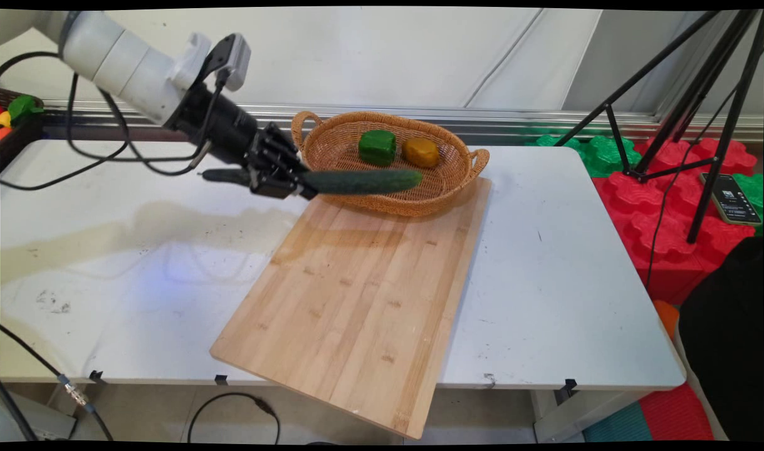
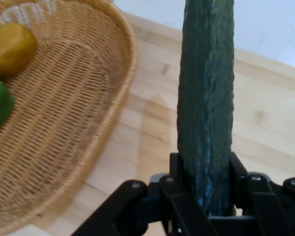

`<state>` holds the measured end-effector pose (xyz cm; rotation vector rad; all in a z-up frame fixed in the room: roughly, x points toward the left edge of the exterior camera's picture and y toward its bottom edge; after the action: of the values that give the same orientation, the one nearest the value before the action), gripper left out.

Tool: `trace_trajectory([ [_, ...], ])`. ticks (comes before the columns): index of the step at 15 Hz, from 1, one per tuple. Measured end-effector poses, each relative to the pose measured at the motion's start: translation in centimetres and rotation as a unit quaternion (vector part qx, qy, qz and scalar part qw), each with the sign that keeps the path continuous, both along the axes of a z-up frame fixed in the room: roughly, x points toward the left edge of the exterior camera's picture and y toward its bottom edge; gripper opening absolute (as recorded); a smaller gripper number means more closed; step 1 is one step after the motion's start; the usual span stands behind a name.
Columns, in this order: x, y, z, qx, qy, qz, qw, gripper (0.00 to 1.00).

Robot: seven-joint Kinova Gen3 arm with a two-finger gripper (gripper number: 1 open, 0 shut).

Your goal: Place the picked object on the cutting board

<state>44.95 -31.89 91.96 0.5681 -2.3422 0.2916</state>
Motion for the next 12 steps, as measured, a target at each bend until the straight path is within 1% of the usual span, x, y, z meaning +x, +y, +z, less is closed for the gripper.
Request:
trace_trajectory([
  [3, -0.5, 1.7, -0.8, 0.016, 0.001, -0.007, 0.9998, 0.0],
  [7, -1.9, 3.6, -2.9, 0.034, -0.011, -0.027, 0.999, 0.0],
  [12, -3.6, 4.4, -5.3, 0.051, -0.024, -0.037, 0.9977, 0.0],
])
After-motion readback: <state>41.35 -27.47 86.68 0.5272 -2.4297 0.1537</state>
